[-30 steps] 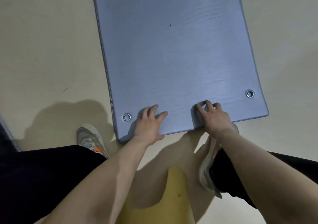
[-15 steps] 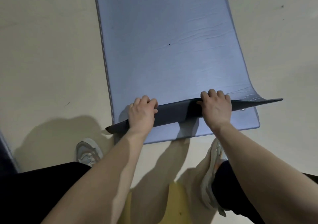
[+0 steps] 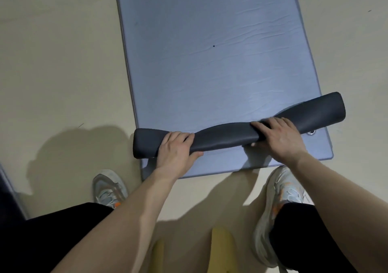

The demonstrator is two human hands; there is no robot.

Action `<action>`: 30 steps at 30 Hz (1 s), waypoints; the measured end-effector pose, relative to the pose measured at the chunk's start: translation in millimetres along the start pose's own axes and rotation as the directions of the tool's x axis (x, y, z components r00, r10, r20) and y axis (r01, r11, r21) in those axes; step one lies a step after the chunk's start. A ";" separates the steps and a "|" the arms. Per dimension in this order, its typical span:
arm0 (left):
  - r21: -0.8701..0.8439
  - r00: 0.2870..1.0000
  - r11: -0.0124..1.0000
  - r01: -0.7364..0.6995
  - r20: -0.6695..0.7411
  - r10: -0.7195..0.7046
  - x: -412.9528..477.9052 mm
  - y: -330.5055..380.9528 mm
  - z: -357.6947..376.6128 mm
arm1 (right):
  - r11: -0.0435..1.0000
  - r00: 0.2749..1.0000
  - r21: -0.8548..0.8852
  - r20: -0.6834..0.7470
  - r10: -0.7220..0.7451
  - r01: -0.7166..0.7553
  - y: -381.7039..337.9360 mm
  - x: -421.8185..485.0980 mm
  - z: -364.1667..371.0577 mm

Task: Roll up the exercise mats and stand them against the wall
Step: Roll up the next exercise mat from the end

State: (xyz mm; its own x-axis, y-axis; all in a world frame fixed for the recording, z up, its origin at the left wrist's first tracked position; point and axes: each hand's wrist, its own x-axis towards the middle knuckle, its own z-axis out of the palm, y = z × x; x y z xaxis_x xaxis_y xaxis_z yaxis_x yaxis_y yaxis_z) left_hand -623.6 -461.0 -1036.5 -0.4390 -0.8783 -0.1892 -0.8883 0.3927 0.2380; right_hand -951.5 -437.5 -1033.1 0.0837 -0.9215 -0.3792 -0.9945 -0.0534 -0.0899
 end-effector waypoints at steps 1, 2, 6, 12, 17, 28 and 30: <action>-0.006 1.000 1.000 0.013 0.022 -0.013 2.7 -1.3 -10.8 | 1.000 0.998 0.018 0.055 0.003 -0.004 1.8 3.8 -13.4; -0.007 0.994 0.999 0.048 0.097 -0.047 9.4 -2.9 -25.4 | 1.000 0.995 0.020 0.096 0.019 -0.021 2.4 8.1 -28.2; 0.006 0.921 0.989 0.147 0.364 -0.139 48.3 -28.9 -77.6 | 0.998 0.988 0.004 0.146 0.060 -0.061 -11.1 31.2 -65.3; 0.166 0.990 0.976 0.139 -0.003 -0.140 72.1 -25.7 -66.8 | 0.992 0.931 0.025 0.350 0.106 -0.123 -25.6 87.6 -76.5; 0.130 0.998 0.991 0.022 0.062 -0.030 53.1 28.7 -15.7 | 0.989 0.976 0.055 -0.165 0.142 -0.135 -40.3 97.7 -53.0; -0.067 0.989 0.998 -0.004 0.148 0.014 113.9 -20.4 -49.8 | 0.995 0.995 -0.019 0.022 -0.094 0.094 -23.3 101.5 -57.5; -0.019 0.954 1.000 0.020 0.299 -0.013 113.3 -23.1 -72.7 | 0.996 0.974 0.033 0.212 -0.086 0.081 -33.5 100.0 -79.9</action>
State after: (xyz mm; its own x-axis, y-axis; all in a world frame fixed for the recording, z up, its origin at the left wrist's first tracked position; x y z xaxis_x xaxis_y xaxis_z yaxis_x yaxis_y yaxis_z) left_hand -643.0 -589.5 -994.2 -0.4474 -0.7615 -0.4689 -0.8941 0.3699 0.2525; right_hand -914.8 -558.7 -994.4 0.1803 -0.8110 -0.5565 -0.9819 -0.1147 -0.1510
